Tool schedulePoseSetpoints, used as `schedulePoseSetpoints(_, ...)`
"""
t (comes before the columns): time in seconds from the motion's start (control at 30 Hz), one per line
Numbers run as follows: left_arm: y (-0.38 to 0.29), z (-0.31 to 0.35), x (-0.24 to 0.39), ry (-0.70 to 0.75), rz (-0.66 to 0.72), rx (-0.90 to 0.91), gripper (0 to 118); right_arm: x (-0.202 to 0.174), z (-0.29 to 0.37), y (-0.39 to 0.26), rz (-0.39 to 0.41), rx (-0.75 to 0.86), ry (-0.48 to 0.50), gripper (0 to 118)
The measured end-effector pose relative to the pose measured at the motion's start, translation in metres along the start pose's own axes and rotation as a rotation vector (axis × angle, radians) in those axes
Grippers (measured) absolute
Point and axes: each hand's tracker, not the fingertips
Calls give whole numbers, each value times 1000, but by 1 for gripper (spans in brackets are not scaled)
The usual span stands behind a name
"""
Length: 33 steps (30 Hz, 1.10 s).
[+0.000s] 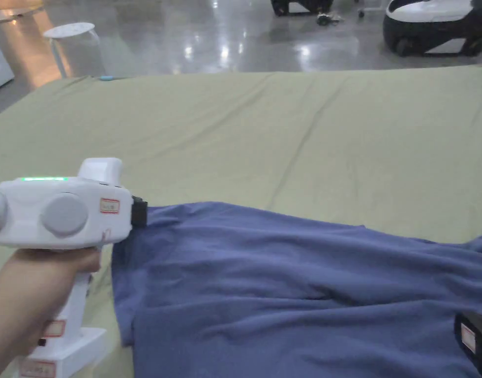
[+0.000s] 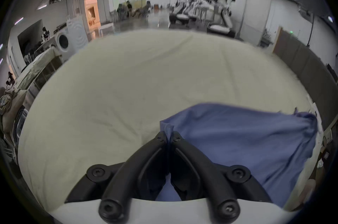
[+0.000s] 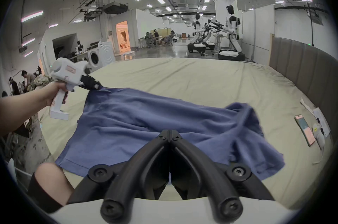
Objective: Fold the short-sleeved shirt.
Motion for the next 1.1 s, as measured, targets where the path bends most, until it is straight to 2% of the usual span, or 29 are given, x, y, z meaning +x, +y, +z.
schedulePoseSetpoints(0.13,20,62,-9,-28,54,144,0,62,27,9,18,-44,-190,1)
schedulePoseSetpoints(0.2,26,86,-15,-51,86,175,0,100,36,16,-2,-74,-304,2)
schedulePoseSetpoints(0.23,28,93,-18,-52,79,165,0,119,38,14,-10,-73,-322,17)
schedulePoseSetpoints(0.27,29,98,-20,-55,79,173,0,138,38,11,-27,-69,-302,44)
schedulePoseSetpoints(0.3,30,105,-22,-51,78,193,0,155,33,9,-80,-102,-333,86)
schedulePoseSetpoints(0.33,30,109,-23,-46,78,202,0,170,23,8,-112,-161,-338,118)
schedulePoseSetpoints(0.37,30,111,-24,-45,82,204,0,185,12,5,-144,-219,-310,117)
schedulePoseSetpoints(0.43,29,109,-24,-41,97,202,0,204,-9,-1,-196,-217,-290,118)
schedulePoseSetpoints(0.5,27,107,-21,-35,104,187,0,203,-35,3,-247,-277,-246,117)
schedulePoseSetpoints(0.53,26,105,-19,-31,99,179,0,203,-46,3,-266,-296,-241,115)
schedulePoseSetpoints(0.63,25,103,-14,-15,72,165,0,215,-83,-6,-314,-310,-146,107)
schedulePoseSetpoints(0.77,24,103,-12,-17,83,154,0,200,-113,-6,-288,-384,-122,103)
schedulePoseSetpoints(0.8,24,105,-10,-17,87,151,0,194,-119,-7,-270,-428,-158,98)
schedulePoseSetpoints(0.83,23,105,-10,-16,88,147,0,185,-119,-5,-180,-432,-226,95)
schedulePoseSetpoints(0.87,22,105,-9,-14,86,144,0,176,-117,-3,-99,-430,-240,86)
schedulePoseSetpoints(0.9,20,107,-9,-12,83,144,0,172,-113,0,-61,-422,-216,68)
schedulePoseSetpoints(0.93,19,109,-9,-12,82,143,0,170,-108,3,-71,-391,-187,26)
schedulePoseSetpoints(0.97,18,113,-9,-15,80,144,0,169,-102,6,-90,-386,-176,8)
schedulePoseSetpoints(1.03,16,122,-9,-20,80,156,0,170,-95,13,-99,-400,-93,8)
schedulePoseSetpoints(1.1,17,137,-12,-26,94,184,0,167,-79,18,-84,-368,-136,8)
